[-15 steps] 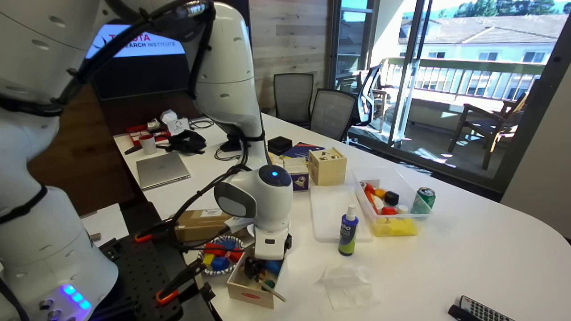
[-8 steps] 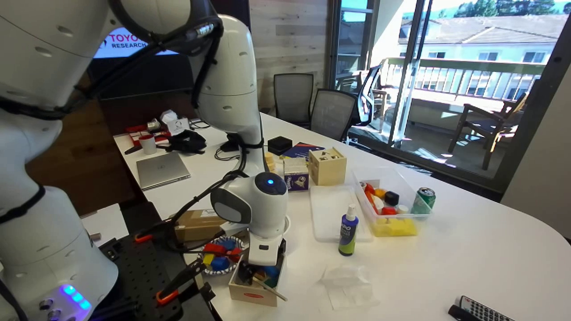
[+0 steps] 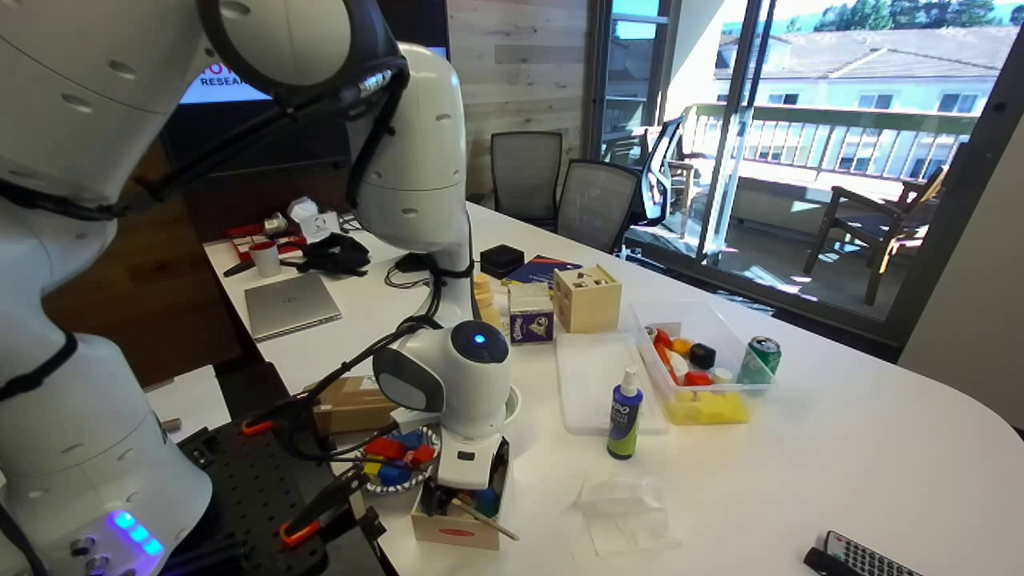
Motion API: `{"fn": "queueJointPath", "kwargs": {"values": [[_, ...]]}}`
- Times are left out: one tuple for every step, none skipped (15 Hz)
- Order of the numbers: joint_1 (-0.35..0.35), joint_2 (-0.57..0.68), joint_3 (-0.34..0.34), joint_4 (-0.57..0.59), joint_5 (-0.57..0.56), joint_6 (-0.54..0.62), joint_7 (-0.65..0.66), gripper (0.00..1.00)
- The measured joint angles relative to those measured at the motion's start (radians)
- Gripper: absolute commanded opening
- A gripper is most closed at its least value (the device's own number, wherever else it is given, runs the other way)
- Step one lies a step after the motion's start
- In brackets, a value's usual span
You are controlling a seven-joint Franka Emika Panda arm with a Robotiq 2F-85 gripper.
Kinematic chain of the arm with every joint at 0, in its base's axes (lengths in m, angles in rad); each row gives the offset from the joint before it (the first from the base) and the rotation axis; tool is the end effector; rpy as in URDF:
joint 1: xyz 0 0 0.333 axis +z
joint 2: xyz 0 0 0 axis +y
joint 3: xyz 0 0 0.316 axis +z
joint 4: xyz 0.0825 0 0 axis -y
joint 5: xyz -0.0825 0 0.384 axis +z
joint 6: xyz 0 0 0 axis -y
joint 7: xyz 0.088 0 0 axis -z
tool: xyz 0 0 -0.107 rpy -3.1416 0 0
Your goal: Move the blue cylindrical block and the chopsticks from the wooden box to the white bowl
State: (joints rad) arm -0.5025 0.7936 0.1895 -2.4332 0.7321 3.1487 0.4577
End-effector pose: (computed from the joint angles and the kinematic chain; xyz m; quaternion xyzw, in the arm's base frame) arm 0.3610 -0.1544 -0.0068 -0.7112 0.6991 0.0583 0.0454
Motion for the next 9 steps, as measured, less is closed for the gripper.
{"fn": "queueJointPath", "kwargs": {"values": [[-0.001, 0.0, -0.001, 0.0, 0.0, 0.004, 0.0, 0.74], [-0.002, -0.002, -0.002, 0.0, 0.0, 0.007, 0.0, 0.66], [0.0, -0.007, -0.003, -0.002, 0.0, 0.007, 0.0, 0.59], [0.002, -0.012, -0.006, -0.002, 0.0, 0.008, 0.0, 0.49], [0.004, -0.014, -0.009, -0.001, 0.0, 0.008, 0.0, 0.42], [0.007, -0.014, -0.013, -0.001, 0.0, 0.008, 0.0, 0.35], [0.013, -0.015, -0.019, -0.001, 0.0, 0.008, 0.0, 0.27], [0.019, -0.015, -0.025, -0.001, 0.0, 0.008, 0.0, 0.2], [0.027, -0.015, -0.031, -0.001, 0.0, 0.008, 0.0, 0.14]]}}
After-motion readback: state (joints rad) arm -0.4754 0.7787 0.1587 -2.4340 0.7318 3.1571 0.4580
